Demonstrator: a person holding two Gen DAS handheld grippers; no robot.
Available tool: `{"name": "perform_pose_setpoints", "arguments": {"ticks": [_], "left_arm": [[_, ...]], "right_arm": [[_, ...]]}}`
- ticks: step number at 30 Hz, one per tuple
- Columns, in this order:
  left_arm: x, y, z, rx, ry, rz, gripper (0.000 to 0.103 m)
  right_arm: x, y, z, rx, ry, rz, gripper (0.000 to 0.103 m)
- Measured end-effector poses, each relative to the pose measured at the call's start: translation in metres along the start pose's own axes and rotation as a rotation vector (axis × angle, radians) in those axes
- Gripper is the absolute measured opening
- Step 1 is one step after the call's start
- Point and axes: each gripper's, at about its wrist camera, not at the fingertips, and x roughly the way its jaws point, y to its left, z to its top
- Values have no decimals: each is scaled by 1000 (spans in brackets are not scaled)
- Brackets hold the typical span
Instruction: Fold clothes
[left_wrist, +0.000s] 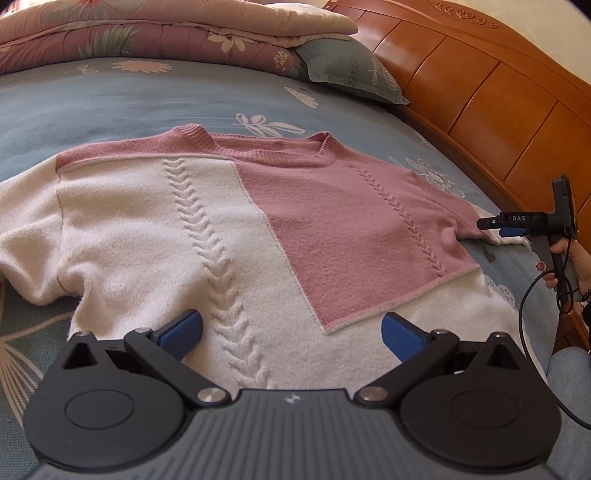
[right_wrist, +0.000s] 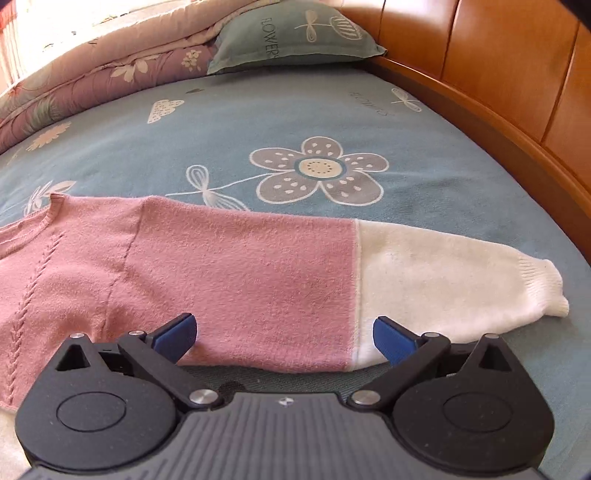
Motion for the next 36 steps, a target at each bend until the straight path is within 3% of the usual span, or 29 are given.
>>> {"name": "perform_pose_setpoints", "arguments": {"ticks": [4,7,11,14,16,17,19,22,25,28,32,36], "left_arm": [[0,0,0,0,0,-2,102],[0,1,0,0,-1,-3,102],[-1,1,0,3,-1,-2,102],[-1,1,0,7,1,-1,102],[0,-1,0,9,4,4,102],[0,-1,0,11,6,7,102],[0,-3,0,20,10,15,102],[0,-6,-1,42,14,25,102],[0,-6,-1,37,14,26,102],[0,-6,-1,32,12,26,102],[1,-6,0,31,12,29,102],[1,-6,1,24,18,31,102]], "right_arm": [[3,-8,-3,18,38,-17,103],[-10,-2,5,42,-11,26,103],[-9,27,35,60,-31,123,103],[17,65,47,-12,37,176,103],[41,91,43,-96,68,120,103],[46,98,40,-125,20,96,103],[50,98,42,-100,-23,108,103],[48,93,54,-53,16,115,103],[22,100,52,-49,-11,146,103],[7,118,41,-118,-9,229,103],[26,145,25,-246,34,169,103],[28,132,40,-87,9,176,103]]}}
